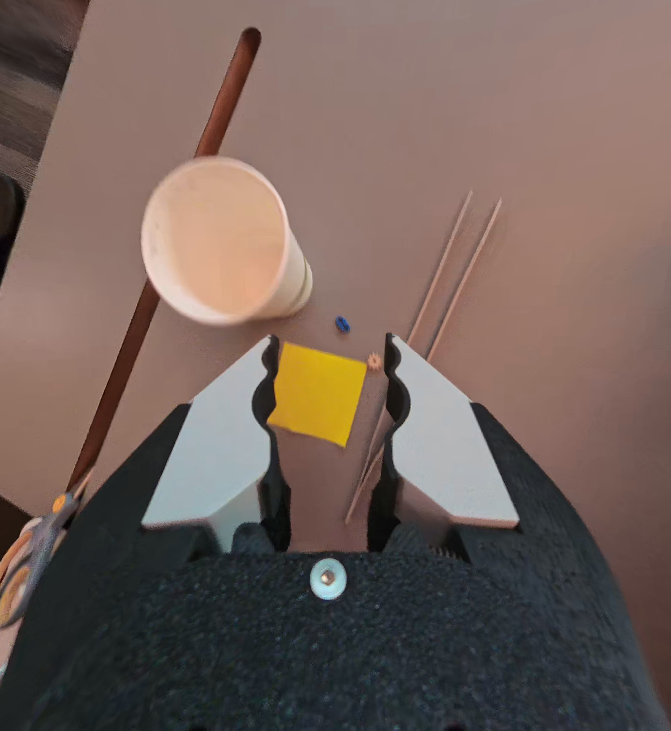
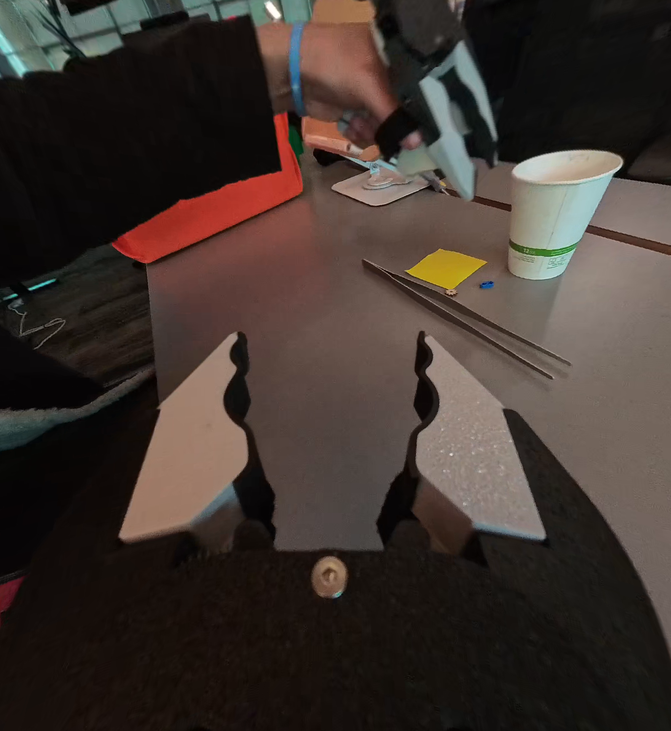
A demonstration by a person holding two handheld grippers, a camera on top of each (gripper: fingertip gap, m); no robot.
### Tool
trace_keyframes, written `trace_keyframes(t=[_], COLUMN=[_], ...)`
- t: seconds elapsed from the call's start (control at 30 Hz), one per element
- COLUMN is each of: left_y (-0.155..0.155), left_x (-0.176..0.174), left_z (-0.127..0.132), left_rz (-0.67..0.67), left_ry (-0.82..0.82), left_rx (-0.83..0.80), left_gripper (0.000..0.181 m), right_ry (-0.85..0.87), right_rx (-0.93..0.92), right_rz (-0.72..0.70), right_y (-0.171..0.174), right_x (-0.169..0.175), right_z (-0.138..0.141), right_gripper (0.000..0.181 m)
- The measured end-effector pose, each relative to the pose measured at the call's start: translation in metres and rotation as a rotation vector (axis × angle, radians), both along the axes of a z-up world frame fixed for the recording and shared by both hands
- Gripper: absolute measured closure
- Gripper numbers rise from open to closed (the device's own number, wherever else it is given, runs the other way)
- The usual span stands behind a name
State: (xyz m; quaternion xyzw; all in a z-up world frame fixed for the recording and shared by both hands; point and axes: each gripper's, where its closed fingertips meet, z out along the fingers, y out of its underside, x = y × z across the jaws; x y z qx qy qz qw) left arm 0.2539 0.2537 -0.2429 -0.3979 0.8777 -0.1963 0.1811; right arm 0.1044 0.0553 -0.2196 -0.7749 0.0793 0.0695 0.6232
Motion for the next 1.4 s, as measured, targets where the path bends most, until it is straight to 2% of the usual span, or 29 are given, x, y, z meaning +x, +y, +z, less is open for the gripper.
trace_keyframes(t=[0.07, 0.13, 0.2, 0.27, 0.33, 0.43, 0.5, 0.67, 0.7, 0.8, 0.93, 1.0, 1.1, 1.23, 1.3, 1.4], left_y=[0.009, 0.001, -0.001, -0.004, -0.016, -0.024, -0.030, -0.041, -0.043, -0.047, -0.049, -0.058, -0.070, -0.081, -0.083, -0.084], left_x=[-0.036, -0.071, -0.083, -0.075, -0.068, -0.057, -0.053, -0.042, -0.041, -0.043, -0.047, -0.046, -0.044, -0.045, -0.051, -0.067], left_z=[-0.016, -0.046, -0.071, -0.081, -0.085, -0.096, -0.104, -0.116, -0.116, -0.118, -0.113, -0.093, -0.038, 0.070, 0.127, 0.194], left_rz=[-0.026, -0.088, -0.128, -0.149, -0.166, -0.191, -0.221, -0.279, -0.276, -0.266, -0.259, -0.233, -0.148, -0.055, -0.014, 0.025], left_ry=[-0.021, 0.081, 0.140, 0.130, 0.154, 0.185, 0.209, 0.215, 0.220, 0.266, 0.246, 0.154, -0.030, -0.345, -0.496, -0.669], left_rx=[0.006, -0.041, -0.008, 0.036, 0.004, 0.038, 0.075, 0.152, 0.135, 0.097, 0.079, -0.031, -0.289, -0.678, -0.904, -1.223], left_gripper=[0.129, 0.133, 0.132, 0.133, 0.133, 0.133, 0.133, 0.150, 0.160, 0.168, 0.173, 0.175, 0.175, 0.176, 0.175, 0.176], right_ry=[-0.004, -0.012, -0.041, -0.087, -0.100, -0.144, -0.165, -0.150, -0.145, -0.112, -0.046, -0.039, -0.043, 0.078, 0.206, 0.372], right_rx=[0.000, -0.006, -0.007, 0.022, -0.016, -0.091, -0.086, -0.073, -0.066, -0.076, -0.061, -0.045, 0.000, 0.161, 0.260, 0.300], right_rz=[-0.014, -0.006, 0.056, 0.081, 0.079, 0.034, 0.022, -0.008, -0.005, -0.006, -0.005, -0.026, -0.067, -0.127, -0.143, -0.097], right_y=[-0.001, 0.002, 0.006, 0.011, 0.013, 0.012, 0.013, 0.007, 0.008, 0.006, 0.005, -0.001, -0.004, 0.002, 0.011, 0.029], right_x=[0.002, 0.001, -0.008, -0.013, -0.014, -0.008, -0.007, -0.004, -0.003, 0.000, 0.003, 0.006, 0.012, 0.018, 0.023, 0.022], right_z=[0.001, -0.001, -0.005, -0.003, -0.005, -0.013, -0.015, -0.014, -0.016, -0.019, -0.020, -0.015, -0.005, 0.025, 0.040, 0.038], right_gripper=[0.098, 0.101, 0.121, 0.127, 0.128, 0.116, 0.116, 0.119, 0.119, 0.119, 0.121, 0.121, 0.119, 0.119, 0.119, 0.117])
